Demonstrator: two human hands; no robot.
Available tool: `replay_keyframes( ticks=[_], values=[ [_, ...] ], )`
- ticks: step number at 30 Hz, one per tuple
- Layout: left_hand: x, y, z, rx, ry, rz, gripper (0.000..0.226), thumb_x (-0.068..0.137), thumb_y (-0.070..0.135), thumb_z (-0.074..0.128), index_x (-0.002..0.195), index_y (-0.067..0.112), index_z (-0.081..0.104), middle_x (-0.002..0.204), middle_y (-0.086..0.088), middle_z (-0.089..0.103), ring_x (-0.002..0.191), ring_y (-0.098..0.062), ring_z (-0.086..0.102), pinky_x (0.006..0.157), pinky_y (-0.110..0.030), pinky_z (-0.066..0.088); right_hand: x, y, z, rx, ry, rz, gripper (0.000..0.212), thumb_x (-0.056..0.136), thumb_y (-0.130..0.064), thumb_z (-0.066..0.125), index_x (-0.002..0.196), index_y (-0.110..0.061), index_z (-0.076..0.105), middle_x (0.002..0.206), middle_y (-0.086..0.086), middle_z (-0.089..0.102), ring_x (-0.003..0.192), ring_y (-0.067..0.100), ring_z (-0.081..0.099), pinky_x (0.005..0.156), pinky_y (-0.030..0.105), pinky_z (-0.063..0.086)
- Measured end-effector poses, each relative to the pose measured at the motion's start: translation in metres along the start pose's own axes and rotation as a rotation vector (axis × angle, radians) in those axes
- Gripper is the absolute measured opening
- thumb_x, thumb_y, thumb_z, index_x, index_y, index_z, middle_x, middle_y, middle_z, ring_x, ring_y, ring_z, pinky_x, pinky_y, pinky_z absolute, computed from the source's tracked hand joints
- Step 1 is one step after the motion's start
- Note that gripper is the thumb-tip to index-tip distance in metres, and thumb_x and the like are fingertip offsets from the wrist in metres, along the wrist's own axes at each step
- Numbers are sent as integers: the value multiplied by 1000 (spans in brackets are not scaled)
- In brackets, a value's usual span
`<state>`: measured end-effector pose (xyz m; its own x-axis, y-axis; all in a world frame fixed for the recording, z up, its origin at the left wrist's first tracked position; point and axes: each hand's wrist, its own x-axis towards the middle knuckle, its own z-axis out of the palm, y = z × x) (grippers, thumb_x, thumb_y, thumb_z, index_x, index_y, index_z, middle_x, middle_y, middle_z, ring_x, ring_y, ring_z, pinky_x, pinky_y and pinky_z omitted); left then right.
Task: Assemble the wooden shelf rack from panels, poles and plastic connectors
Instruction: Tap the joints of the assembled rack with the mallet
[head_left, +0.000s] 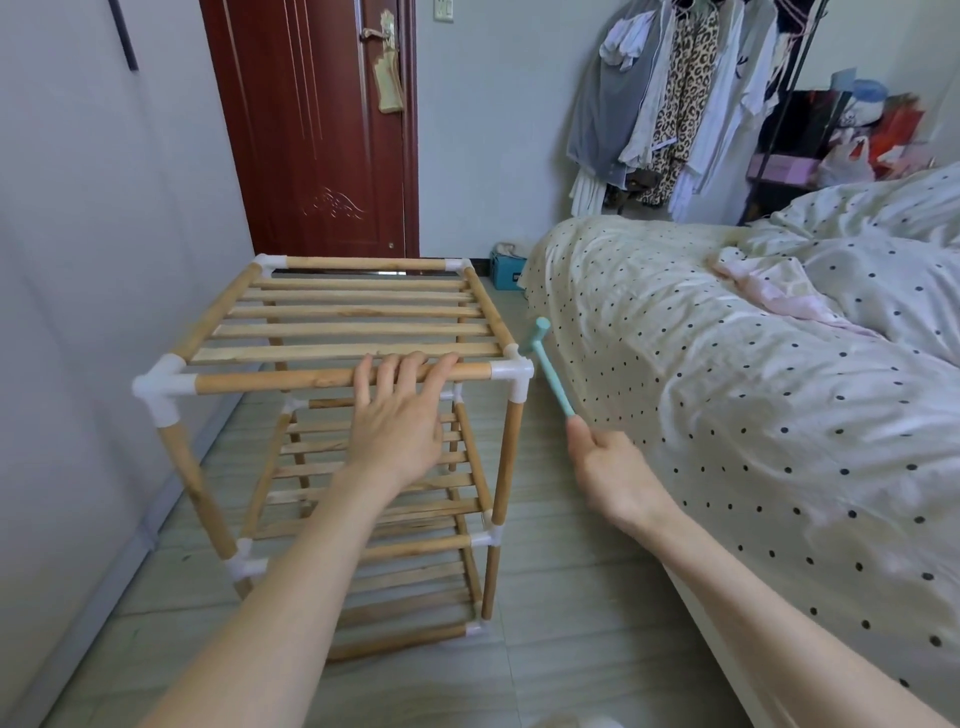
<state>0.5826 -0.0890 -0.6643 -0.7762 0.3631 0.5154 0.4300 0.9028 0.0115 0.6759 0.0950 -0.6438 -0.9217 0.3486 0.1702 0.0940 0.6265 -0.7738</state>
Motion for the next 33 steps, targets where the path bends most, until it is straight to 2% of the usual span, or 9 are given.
replay_keyframes(
  ticks=[4, 6, 9, 15, 20, 22, 25, 30, 33],
  values=[
    [1, 0, 0, -9, -8, -4, 72, 90, 21, 48, 148, 31, 7, 148, -1, 24, 138, -22, 16, 115, -46, 0, 1, -7, -7, 333, 315, -239, 44, 92, -51, 29, 55, -26, 31, 48, -11, 31, 50, 14, 28, 48, 26, 25],
    [1, 0, -1, -5, -21, -1, 73, 90, 22, 49, 148, 31, 6, 148, -1, 23, 138, -22, 15, 115, -46, 0, -7, -2, 3, 304, 244, -261, 42, 94, -49, 24, 58, -27, 30, 51, -11, 32, 52, 15, 29, 48, 28, 25],
    [0, 1, -1, 2, -26, -3, 73, 91, 23, 48, 148, 32, 4, 149, -1, 21, 138, -22, 15, 115, -46, 0, -12, 17, 16, -68, -38, -42, 47, 99, -43, 29, 57, -20, 32, 51, -8, 37, 49, 13, 32, 48, 28, 27],
    [1, 0, -1, -12, -36, -3, 73, 91, 22, 48, 148, 32, 3, 150, -1, 20, 139, -22, 13, 115, -46, -2, -5, 4, -6, 396, 265, -211, 46, 94, -47, 32, 58, -19, 30, 47, -12, 31, 49, 10, 26, 47, 23, 24],
    [2, -2, -4, -55, -33, -18, 71, 91, 20, 47, 149, 26, 6, 154, 1, 16, 142, -18, 9, 116, -42, -4, -13, 4, 1, 104, 156, -350, 44, 96, -44, 31, 59, -19, 31, 50, -9, 31, 48, 9, 26, 49, 26, 24],
    [3, -6, -6, -85, -28, -30, 67, 92, 18, 45, 149, 22, 10, 155, 3, 17, 142, -15, 10, 117, -39, -4, -20, 5, 4, 70, 265, -555, 40, 98, -47, 26, 64, -26, 31, 49, -9, 30, 46, 14, 30, 44, 21, 22],
    [4, -8, -10, -119, -47, -25, 64, 93, 15, 44, 149, 21, 14, 154, 5, 20, 142, -13, 12, 118, -38, -2, -22, 20, 17, 94, 335, -745, 44, 101, -40, 16, 71, -18, 39, 52, -13, 28, 46, 15, 31, 42, 17, 20],
    [1, -5, -16, -119, -62, -8, 63, 93, 13, 42, 148, 21, 14, 153, 5, 20, 142, -13, 12, 117, -39, 1, 5, 65, 54, -33, 103, -342, 33, 101, -28, 27, 69, -29, 33, 49, -11, 33, 39, 10, 33, 43, 19, 24],
    [-1, -6, -15, -116, -53, -1, 62, 93, 12, 41, 148, 21, 14, 153, 6, 20, 142, -13, 12, 117, -38, -1, 10, 73, 68, 186, 301, -481, 32, 100, -35, 22, 72, -29, 35, 49, -10, 33, 44, 6, 38, 42, 18, 25]
  ],
)
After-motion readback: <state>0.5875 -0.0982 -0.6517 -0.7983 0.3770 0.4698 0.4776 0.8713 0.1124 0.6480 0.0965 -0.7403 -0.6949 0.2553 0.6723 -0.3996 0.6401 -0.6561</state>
